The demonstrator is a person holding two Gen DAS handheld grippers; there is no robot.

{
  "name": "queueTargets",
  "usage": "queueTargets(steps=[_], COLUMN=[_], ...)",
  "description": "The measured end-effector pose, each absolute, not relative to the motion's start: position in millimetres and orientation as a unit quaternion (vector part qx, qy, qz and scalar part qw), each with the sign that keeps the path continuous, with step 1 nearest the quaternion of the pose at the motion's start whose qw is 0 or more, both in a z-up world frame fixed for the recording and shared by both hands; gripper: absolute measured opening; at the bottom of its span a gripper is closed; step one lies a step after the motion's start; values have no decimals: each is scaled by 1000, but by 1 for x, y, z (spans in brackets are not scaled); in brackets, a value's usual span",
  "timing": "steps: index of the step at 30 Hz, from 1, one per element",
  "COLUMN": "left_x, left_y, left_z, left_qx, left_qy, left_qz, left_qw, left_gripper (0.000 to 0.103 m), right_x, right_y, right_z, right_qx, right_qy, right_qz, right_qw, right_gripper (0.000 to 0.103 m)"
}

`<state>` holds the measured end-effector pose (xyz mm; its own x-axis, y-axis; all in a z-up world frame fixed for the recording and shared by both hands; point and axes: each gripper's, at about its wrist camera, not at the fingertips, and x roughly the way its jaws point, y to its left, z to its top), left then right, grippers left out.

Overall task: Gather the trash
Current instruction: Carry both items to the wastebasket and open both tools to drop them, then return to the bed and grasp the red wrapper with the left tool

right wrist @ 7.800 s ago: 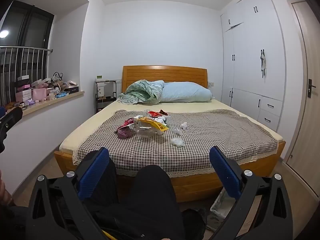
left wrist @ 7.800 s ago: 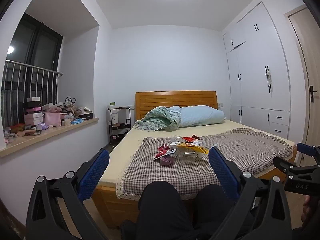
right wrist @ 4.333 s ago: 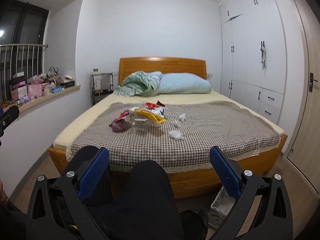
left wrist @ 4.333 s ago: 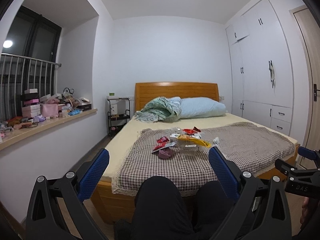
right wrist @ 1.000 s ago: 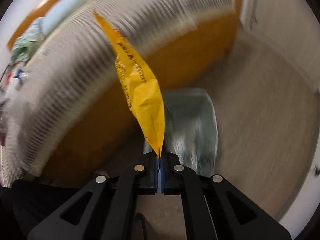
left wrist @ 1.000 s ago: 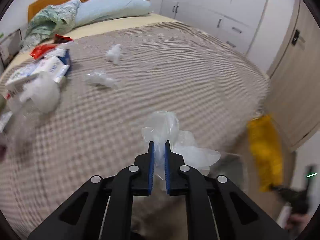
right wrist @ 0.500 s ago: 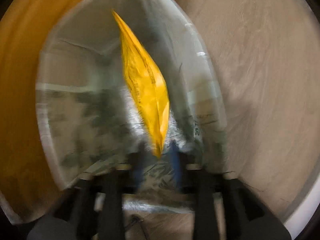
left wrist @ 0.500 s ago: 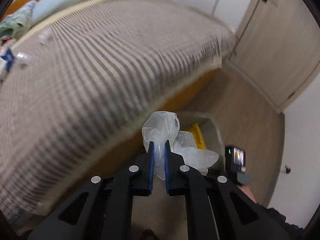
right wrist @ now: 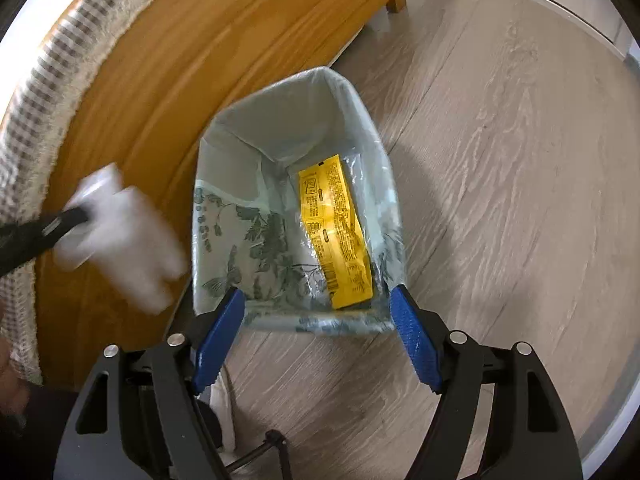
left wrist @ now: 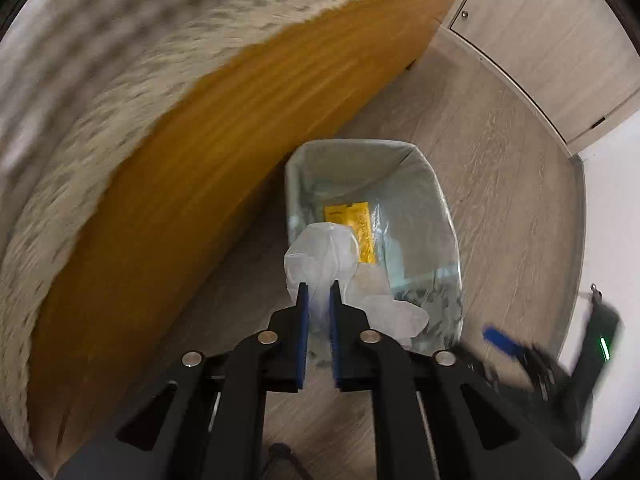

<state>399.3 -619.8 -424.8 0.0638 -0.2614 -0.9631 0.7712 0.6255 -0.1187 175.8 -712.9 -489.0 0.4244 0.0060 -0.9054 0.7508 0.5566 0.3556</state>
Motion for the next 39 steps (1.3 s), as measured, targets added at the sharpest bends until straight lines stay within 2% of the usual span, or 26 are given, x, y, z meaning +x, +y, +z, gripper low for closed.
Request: queueTargets(steps=[2,3,4,6,11,19,25,28,30,33,39], left_x=[414,414,416,422,417,404,400,400,400,395,401], left_y=[-639,-644,-652,-662,-642,-585,-525,-479,-436,-371,-248], left_z=[-430,-429,-430,-426,-396,-348,-273,-220,-180,-136,-84], left_qx=[202,201,205,212,218,209,187,157,128,96,70], left_qy=[570,570,569,568,546,519,464,426,400,360,318], left_qz=[-373,-369,-361,-364,-400,-409,-424,-421,-407,-381,-317], left_qw=[704,706,710,707,703,720,755,785,811,846,891], left_gripper=[43,52,66,74,75,75,75,77,85,90,92], right_x=[167,164,164,163,169,195,197,201,209,224,261], right_y=[-710,-709,-708,-706,-704,-695,-677,-664,-647,-621,-553], right_z=[-481,-478,-479,-481,-478,-441,-397,-375,-351,-315,-228], right_qx=[397,390,386,383,390,339,299,283,259,226,168], right_qy=[473,476,478,485,489,490,485,479,469,442,377], right_qz=[-247,-248,-248,-252,-254,-258,-271,-273,-266,-253,-190], right_qw=[747,748,749,745,738,760,776,785,802,830,891], right_gripper=[72,72,72,72,72,72,72,72,72,72,74])
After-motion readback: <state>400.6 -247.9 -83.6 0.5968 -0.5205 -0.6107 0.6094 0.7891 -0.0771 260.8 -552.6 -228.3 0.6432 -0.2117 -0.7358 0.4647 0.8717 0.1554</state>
